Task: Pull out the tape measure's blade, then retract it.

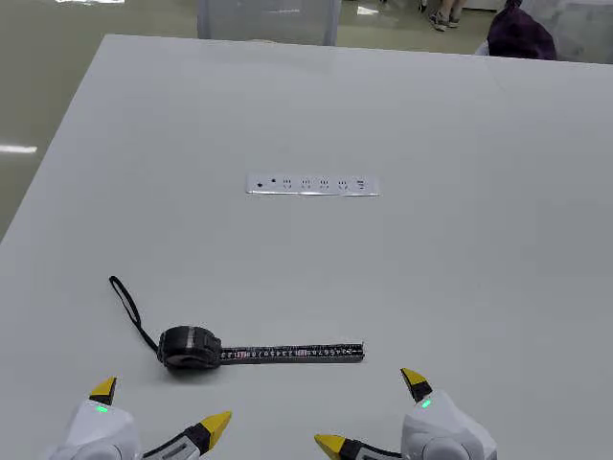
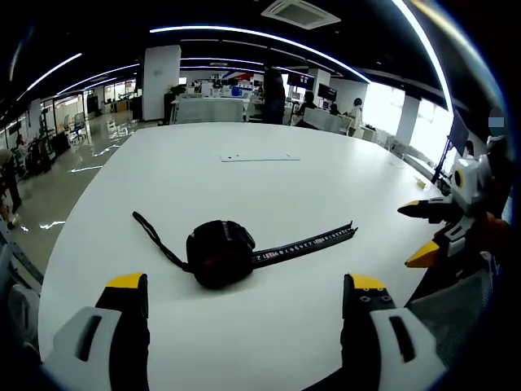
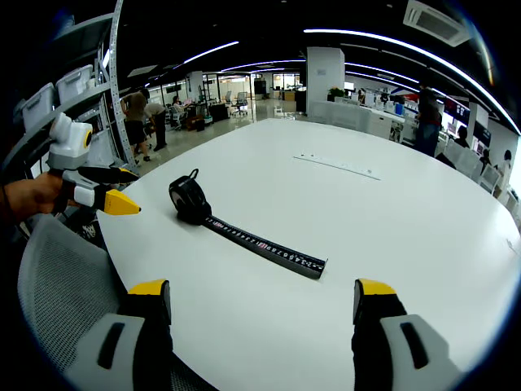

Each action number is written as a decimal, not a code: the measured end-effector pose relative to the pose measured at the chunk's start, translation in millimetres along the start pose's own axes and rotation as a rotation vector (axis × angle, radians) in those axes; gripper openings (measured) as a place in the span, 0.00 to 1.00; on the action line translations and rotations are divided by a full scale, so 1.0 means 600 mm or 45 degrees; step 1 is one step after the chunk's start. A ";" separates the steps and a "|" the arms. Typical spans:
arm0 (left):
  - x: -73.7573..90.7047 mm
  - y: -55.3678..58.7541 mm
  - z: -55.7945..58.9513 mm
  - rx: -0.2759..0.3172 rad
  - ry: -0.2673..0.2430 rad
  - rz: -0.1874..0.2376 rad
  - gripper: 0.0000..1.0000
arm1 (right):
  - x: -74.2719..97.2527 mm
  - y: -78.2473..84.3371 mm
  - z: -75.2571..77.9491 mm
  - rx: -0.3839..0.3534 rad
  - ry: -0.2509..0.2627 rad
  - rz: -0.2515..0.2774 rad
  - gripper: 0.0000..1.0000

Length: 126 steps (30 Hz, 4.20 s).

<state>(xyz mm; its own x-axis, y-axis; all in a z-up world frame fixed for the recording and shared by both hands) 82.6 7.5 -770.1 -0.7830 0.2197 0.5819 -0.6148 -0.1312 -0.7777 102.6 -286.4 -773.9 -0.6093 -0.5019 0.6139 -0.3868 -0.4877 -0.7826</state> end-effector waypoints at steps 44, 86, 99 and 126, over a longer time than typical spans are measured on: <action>-0.084 -0.004 -0.016 0.176 -0.115 0.096 0.99 | -0.038 0.012 0.052 0.141 -0.149 0.031 0.75; -0.148 -0.005 -0.021 0.225 -0.222 0.090 0.87 | -0.152 0.052 0.169 0.584 -0.583 0.017 0.42; -0.165 0.000 -0.025 0.274 -0.268 0.084 0.81 | -0.177 0.047 0.180 0.687 -0.716 0.016 0.32; -0.174 0.010 -0.032 0.298 -0.295 0.090 0.77 | -0.208 0.056 0.171 0.788 -0.887 0.001 0.15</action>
<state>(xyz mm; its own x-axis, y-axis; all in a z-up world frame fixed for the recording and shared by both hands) 162.3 2.5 -840.1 -0.8088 -0.0198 0.5878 -0.5421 -0.3626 -0.7581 236.4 -313.4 -866.4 0.0212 -0.7199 0.6938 0.1737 -0.6807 -0.7117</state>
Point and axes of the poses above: the centre of the closed fingertips' face, and the gripper's own axes: x roughly backward along the fingers, z roughly to its right, y roughly out of its underside, the point moved 7 cm from there along x, roughly backward along the fingers, and after that the axes turned 10 degrees about x, right-handed, at the moved point
